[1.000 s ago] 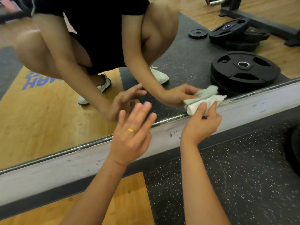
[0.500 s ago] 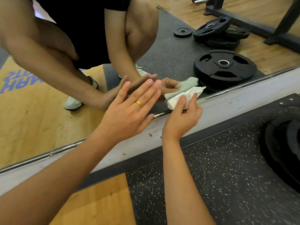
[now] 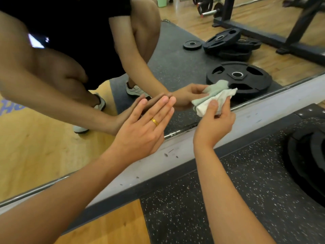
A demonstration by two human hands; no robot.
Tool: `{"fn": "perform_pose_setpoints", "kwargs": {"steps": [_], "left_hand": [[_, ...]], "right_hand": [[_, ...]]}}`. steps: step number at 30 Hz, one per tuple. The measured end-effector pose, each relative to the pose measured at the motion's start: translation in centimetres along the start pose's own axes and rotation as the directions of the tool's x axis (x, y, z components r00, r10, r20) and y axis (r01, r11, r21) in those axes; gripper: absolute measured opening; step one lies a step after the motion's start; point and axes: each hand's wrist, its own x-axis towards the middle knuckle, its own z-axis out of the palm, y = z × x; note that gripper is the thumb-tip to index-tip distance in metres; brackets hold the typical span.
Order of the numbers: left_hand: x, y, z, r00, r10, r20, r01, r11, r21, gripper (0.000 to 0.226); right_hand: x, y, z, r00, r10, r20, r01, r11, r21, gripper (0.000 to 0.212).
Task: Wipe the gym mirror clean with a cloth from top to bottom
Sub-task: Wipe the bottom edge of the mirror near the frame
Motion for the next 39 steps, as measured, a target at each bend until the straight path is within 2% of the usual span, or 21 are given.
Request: {"fn": "perform_pose_setpoints", "kwargs": {"steps": [4,9,11,14,17,20,25,29,33,39], "left_hand": [[0.0,0.2,0.0,0.999,-0.024,-0.036,0.023,0.999,-0.025,0.061],[0.2,0.2,0.1,0.996,-0.043,-0.080,0.039,0.998,-0.050,0.060],[0.1,0.2,-0.1,0.997,-0.041,-0.070,0.036,0.997,-0.071,0.060],[0.2,0.2,-0.3,0.998,-0.034,-0.043,0.031,0.997,-0.077,0.060],[0.1,-0.1,-0.2,0.999,-0.019,-0.035,0.017,0.998,-0.059,0.061],[0.2,0.1,0.0,0.998,-0.022,-0.051,0.021,0.999,-0.027,0.059],[0.2,0.4,0.3,0.995,-0.040,-0.095,0.037,0.999,-0.031,0.058],[0.0,0.1,-0.1,0.996,-0.049,-0.073,0.044,0.997,-0.066,0.058],[-0.1,0.1,0.0,0.999,-0.028,-0.042,0.025,0.997,-0.068,0.057],[0.0,0.1,0.0,0.998,-0.037,-0.059,0.032,0.997,-0.076,0.056]], "right_hand": [[1.0,1.5,-1.5,0.992,-0.081,0.093,0.089,0.992,-0.091,0.044],[2.3,2.6,-3.4,0.975,-0.089,0.203,0.126,0.976,-0.178,0.043],[1.9,3.2,-3.8,0.981,-0.034,0.191,0.075,0.974,-0.214,0.044],[0.8,4.3,-3.7,0.985,0.121,0.124,-0.090,0.968,-0.233,0.046],[1.0,3.8,-3.1,0.984,0.169,0.053,-0.160,0.977,-0.142,0.047],[2.2,2.0,-2.4,0.994,0.112,0.016,-0.111,0.993,-0.038,0.047],[1.8,2.1,-1.8,0.991,0.129,0.041,-0.124,0.988,-0.089,0.043],[0.7,3.1,-2.6,0.979,0.197,0.044,-0.191,0.975,-0.112,0.045],[2.1,1.9,-2.6,0.994,0.105,0.003,-0.105,0.994,-0.042,0.047],[-1.1,3.9,-2.6,0.986,0.103,0.130,-0.090,0.991,-0.104,0.044]]}}
